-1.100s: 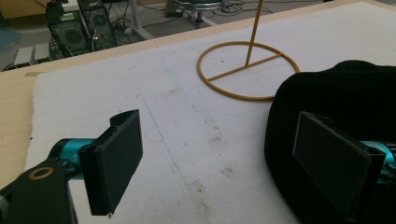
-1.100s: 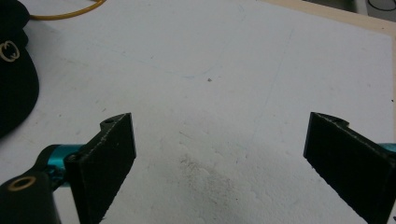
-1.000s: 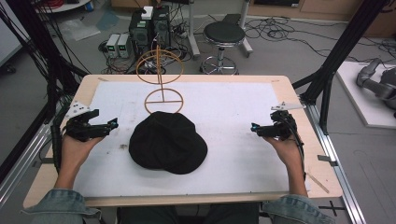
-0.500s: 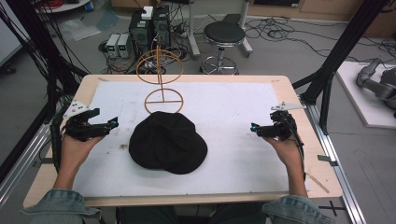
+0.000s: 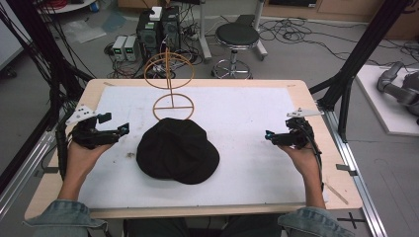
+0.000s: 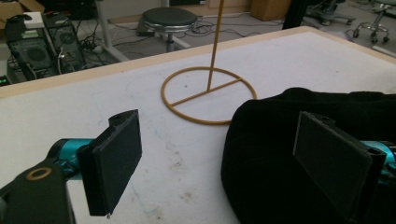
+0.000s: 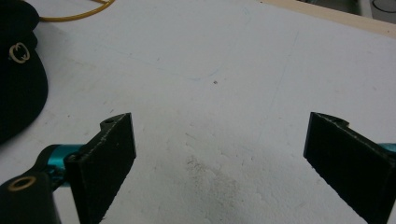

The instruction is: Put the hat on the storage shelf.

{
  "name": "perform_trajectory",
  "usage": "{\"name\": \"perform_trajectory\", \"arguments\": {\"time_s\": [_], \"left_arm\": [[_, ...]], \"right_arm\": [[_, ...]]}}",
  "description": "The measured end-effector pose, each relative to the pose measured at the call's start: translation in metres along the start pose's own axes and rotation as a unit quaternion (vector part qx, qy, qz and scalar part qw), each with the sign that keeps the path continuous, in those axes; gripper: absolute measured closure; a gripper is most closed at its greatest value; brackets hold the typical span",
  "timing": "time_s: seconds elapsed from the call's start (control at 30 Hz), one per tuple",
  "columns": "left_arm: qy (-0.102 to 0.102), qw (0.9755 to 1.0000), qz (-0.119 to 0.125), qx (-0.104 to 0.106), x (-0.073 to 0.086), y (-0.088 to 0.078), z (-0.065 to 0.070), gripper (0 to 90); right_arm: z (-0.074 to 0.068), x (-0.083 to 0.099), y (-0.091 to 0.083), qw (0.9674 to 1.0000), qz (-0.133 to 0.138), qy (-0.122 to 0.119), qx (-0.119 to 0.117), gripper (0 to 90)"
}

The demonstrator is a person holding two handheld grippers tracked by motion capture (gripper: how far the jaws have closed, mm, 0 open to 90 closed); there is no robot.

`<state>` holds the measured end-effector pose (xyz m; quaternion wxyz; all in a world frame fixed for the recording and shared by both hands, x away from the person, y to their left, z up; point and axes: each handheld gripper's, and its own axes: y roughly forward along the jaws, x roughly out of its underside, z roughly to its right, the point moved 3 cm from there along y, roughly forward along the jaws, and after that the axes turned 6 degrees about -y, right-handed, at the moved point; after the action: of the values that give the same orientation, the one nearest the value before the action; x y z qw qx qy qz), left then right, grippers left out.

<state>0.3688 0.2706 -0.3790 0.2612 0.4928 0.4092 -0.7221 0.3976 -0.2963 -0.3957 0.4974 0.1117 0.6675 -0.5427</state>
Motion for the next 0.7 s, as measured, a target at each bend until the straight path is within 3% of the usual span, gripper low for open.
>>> {"name": "perform_trajectory", "arguments": {"time_s": [0.33, 0.7], "left_arm": [[0.006, 0.9992, 0.015, 0.036, -0.005, 0.005, 0.014, 15.7], [0.017, 0.9958, 0.030, 0.085, -0.012, 0.008, 0.033, 15.7]], "right_arm": [[0.000, 0.001, -0.002, 1.0000, 0.000, 0.002, 0.001, 8.8], [-0.001, 0.002, -0.002, 1.0000, -0.004, 0.000, -0.002, 8.8]]}}
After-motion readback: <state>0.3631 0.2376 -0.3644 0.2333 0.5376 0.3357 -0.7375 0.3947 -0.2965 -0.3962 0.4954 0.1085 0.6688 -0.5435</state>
